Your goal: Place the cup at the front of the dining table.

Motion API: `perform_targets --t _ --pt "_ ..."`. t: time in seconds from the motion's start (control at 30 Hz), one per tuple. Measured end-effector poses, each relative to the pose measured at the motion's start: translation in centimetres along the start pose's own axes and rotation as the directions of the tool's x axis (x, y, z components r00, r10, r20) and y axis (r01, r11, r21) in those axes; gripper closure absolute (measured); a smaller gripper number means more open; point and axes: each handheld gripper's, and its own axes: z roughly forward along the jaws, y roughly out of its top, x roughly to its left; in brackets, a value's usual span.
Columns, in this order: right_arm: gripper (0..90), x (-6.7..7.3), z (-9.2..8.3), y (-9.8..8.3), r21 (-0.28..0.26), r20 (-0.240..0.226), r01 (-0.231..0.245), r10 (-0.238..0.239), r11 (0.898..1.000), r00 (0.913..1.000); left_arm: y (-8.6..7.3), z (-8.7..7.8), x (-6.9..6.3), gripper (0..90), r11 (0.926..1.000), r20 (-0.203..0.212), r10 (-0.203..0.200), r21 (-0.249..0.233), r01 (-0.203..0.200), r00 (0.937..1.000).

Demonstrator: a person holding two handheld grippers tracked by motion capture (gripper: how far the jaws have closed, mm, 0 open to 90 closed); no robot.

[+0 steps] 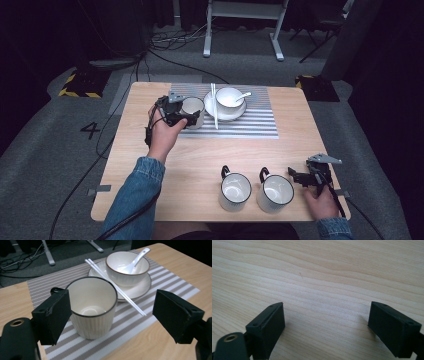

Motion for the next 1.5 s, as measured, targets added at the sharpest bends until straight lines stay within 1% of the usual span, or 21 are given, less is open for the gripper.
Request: perform_targets --t 0.03,0.1,0.13,0.17,0.23,0.3,0.33,0.43,0.53,0.57,0.6,0.67,0.77,0.8,0.87,0.93,1.13,1.2,1.27,1.37,1.5 --pt "13.9 0.0 0.0 0.0 -0.001 0.000 0.003 -0.003 1.000 1.0000 -0.1 -0.4 -0.2 15.6 1.0000 -0.001 0.003 -0.001 -0.003 1.0000" --pt "14.0 0.0 0.0 0.0 -0.001 -0.001 0.000 0.000 1.000 1.0000 -0.2 -1.2 -0.6 15.6 0.9999 0.023 0.002 0.013 -0.003 0.9997" --pt "14.0 0.0 0.0 0.0 0.000 0.000 0.000 0.000 1.000 1.0000 -0.3 -1.5 -0.7 15.6 1.0000 0.029 0.005 0.003 -0.005 0.9996" --pt "14.0 0.0 0.0 0.0 0.000 0.000 0.000 0.000 1.000 1.0000 -0.4 -1.9 -0.9 15.6 0.9998 0.042 0.000 0.018 0.000 0.9991" --pt "14.0 0.0 0.0 0.0 0.000 0.000 0.001 -0.001 1.000 1.0000 -0.7 -2.6 -1.1 15.6 0.9999 0.046 0.007 0.011 -0.007 0.9989" --pt "14.0 0.0 0.0 0.0 -0.001 -0.002 -0.004 0.004 1.000 1.0000 -1.1 -3.3 -1.4 15.6 0.9996 0.055 0.002 0.030 -0.004 0.9985" --pt "14.0 0.0 0.0 0.0 0.000 0.000 0.000 0.000 1.000 1.0000 -1.3 -3.6 -1.5 15.6 0.9998 0.057 0.003 0.020 -0.004 0.9984" --pt "13.9 0.0 0.0 0.0 -0.001 -0.002 -0.004 0.004 1.000 1.0000 -1.9 -4.6 -1.7 15.7 0.9996 0.046 0.005 0.029 -0.006 0.9989" --pt "13.9 0.0 0.0 0.0 0.000 0.000 -0.001 0.001 1.000 1.0000 -2.4 -5.7 -1.9 15.6 0.9991 0.011 0.017 0.040 -0.017 0.9998" --pt "14.0 0.0 0.0 0.0 0.000 0.000 0.001 -0.001 1.000 1.0000 -2.5 -5.9 -1.8 15.6 0.9991 0.009 0.021 0.036 -0.021 0.9997" --pt "13.9 0.0 0.0 0.0 0.000 -0.001 -0.002 0.002 1.000 1.0000 -2.8 -6.2 -2.0 15.6 0.9996 0.016 0.002 0.028 -0.003 0.9999" --pt "14.0 0.0 0.0 0.0 0.000 0.000 -0.001 0.001 1.000 1.0000 -3.0 -6.8 -2.3 15.7 0.9991 0.019 0.010 0.040 -0.011 0.9998" --pt "14.0 0.0 0.0 0.0 0.000 0.000 -0.001 0.001 1.000 1.0000 -3.4 -7.7 -2.7 15.6 0.9980 0.028 0.049 0.039 -0.050 0.9984" --pt "14.0 0.0 0.0 0.0 0.000 0.000 0.000 0.000 1.000 1.0000 -3.5 -8.1 -2.7 15.6 0.9954 0.043 0.076 0.055 -0.078 0.9962" --pt "14.0 0.0 0.0 0.0 0.000 -0.001 -0.001 0.001 1.000 1.0000 -3.8 -8.7 -3.0 15.7 0.9922 0.045 0.108 0.059 -0.110 0.9932" --pt "14.0 0.0 0.0 0.0 0.000 0.000 -0.001 0.001 1.000 1.0000 -4.2 -9.5 -3.2 15.7 0.9919 0.032 0.114 0.054 -0.115 0.9930" --pt "14.0 0.0 0.0 0.0 -0.001 0.000 0.002 -0.002 1.000 1.0000 -6.1 -11.7 -3.6 15.6 0.9885 0.036 0.140 0.054 -0.142 0.9895" --pt "14.0 0.0 0.0 0.0 0.000 -0.001 -0.002 0.002 1.000 1.0000 -6.9 -12.1 -3.6 15.6 0.9911 0.043 0.124 0.044 -0.126 0.9914" --pt "14.0 0.0 0.0 0.0 0.000 -0.001 0.000 0.000 1.000 1.0000 -7.5 -12.5 -3.6 15.6 0.9896 0.018 0.134 0.051 -0.134 0.9909" --pt "14.0 0.0 0.0 0.0 0.000 0.000 0.002 -0.002 1.000 1.0000 -8.5 -13.3 -3.9 15.7 0.9921 0.008 0.120 0.035 -0.120 0.9928" --pt "13.9 0.0 0.0 0.0 -0.002 -0.001 0.005 -0.005 1.000 1.0000 -9.5 -14.3 -4.0 15.6 0.9948 0.016 0.101 0.014 -0.101 0.9948"
